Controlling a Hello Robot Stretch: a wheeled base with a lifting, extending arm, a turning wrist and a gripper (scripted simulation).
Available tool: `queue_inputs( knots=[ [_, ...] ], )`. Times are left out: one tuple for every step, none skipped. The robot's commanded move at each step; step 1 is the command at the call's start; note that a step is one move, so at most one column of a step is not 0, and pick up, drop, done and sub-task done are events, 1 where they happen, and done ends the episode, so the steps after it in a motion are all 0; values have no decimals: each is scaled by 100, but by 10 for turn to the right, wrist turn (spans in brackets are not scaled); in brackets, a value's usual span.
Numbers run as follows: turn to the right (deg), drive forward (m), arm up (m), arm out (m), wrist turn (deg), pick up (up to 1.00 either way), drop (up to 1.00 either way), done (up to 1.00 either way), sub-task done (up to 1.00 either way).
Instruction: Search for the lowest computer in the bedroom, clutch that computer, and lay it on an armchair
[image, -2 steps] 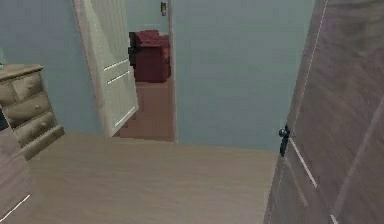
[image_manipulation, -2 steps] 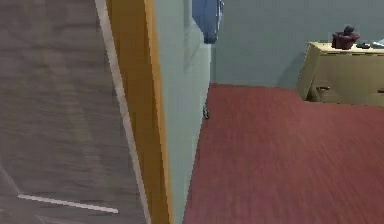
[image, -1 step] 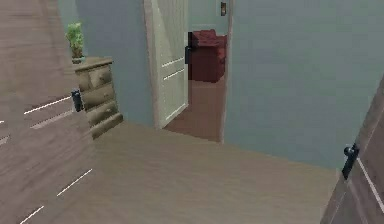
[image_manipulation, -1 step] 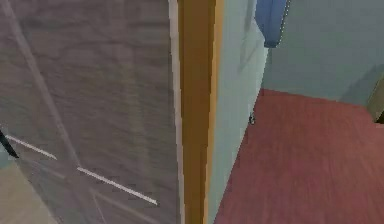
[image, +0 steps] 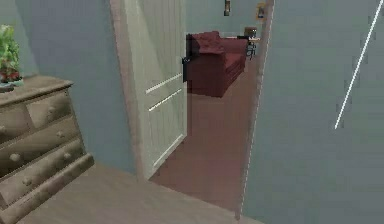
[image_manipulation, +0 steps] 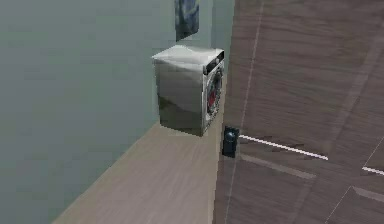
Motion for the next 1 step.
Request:
queue_inputs(
  knots=[
    [-30,0,0,0,0,0,0,0,0]
  ],
)
